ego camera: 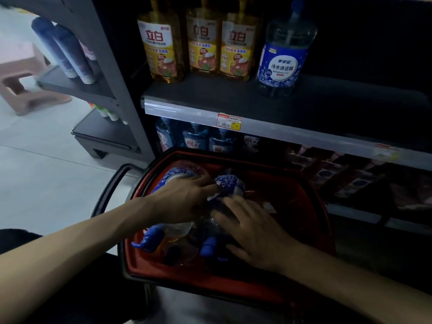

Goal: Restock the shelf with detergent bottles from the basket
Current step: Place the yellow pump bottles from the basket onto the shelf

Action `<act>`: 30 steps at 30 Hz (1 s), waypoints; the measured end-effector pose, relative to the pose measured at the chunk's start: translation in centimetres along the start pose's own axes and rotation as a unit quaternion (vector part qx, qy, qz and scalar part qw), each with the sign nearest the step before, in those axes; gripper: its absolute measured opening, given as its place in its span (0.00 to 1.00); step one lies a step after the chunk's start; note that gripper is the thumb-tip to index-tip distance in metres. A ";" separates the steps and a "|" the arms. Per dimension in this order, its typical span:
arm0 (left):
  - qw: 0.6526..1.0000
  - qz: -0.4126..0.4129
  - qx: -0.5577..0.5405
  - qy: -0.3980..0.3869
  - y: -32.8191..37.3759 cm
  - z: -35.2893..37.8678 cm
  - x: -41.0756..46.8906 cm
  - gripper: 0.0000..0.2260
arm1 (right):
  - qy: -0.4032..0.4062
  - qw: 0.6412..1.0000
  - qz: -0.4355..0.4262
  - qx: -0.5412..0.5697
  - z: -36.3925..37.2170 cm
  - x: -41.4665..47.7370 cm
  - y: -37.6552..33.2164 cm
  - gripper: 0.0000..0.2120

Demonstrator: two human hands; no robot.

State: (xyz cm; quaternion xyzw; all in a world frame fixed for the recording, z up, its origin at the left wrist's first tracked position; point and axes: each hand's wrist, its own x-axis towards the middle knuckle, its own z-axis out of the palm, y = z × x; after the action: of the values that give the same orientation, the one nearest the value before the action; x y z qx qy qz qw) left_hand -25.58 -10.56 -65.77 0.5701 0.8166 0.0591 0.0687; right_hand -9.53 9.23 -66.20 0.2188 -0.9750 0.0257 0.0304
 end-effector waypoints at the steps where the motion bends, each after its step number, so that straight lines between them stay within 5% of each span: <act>1: 1.000 -0.004 0.007 0.002 0.1 0.0 -0.1 0.23 | -0.005 1.000 -0.001 -0.022 0.3 0.1 0.0 0.41; 8: 0.998 -0.049 0.031 -0.005 0.3 -0.9 0.1 0.24 | 0.060 0.983 -0.010 -0.171 2.3 2.7 -2.1 0.23; 14: 0.993 -0.104 0.029 0.036 0.7 -2.3 -0.3 0.25 | 0.074 0.977 -0.024 -0.200 4.4 3.8 -1.8 0.25; 24: 0.934 -0.236 -0.221 0.150 0.2 -2.9 -0.3 0.21 | 0.127 0.970 -0.054 -0.198 2.9 3.9 -0.3 0.13; 27: 0.920 -0.243 -0.266 0.153 0.3 -2.8 -0.3 0.21 | 0.143 0.972 -0.056 -0.176 1.5 3.9 0.2 0.14; 30: 0.905 -0.249 -0.313 0.146 0.1 -2.7 -0.3 0.23 | 0.094 0.989 -0.061 -0.100 -0.5 3.8 1.7 0.31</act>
State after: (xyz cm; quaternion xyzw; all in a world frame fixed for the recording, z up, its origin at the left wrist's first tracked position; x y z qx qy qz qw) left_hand -25.89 -10.84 -63.10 0.2819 0.8723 0.3754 0.1365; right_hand -13.61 9.18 -65.45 0.2699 -0.9504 -0.0532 0.1453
